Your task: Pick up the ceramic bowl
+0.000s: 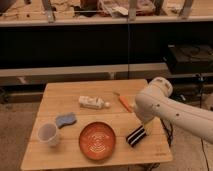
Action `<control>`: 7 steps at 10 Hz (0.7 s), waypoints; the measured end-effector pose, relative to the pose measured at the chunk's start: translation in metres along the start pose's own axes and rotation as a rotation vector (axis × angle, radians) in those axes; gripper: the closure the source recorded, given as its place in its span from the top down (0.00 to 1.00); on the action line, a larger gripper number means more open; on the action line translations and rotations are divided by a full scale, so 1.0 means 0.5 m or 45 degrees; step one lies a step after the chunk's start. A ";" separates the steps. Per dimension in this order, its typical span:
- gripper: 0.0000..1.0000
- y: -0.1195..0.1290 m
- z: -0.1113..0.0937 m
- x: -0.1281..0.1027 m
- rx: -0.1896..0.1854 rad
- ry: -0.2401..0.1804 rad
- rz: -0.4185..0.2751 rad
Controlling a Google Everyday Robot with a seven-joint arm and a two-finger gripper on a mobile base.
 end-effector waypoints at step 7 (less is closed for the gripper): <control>0.80 -0.021 0.019 -0.052 0.046 -0.020 -0.271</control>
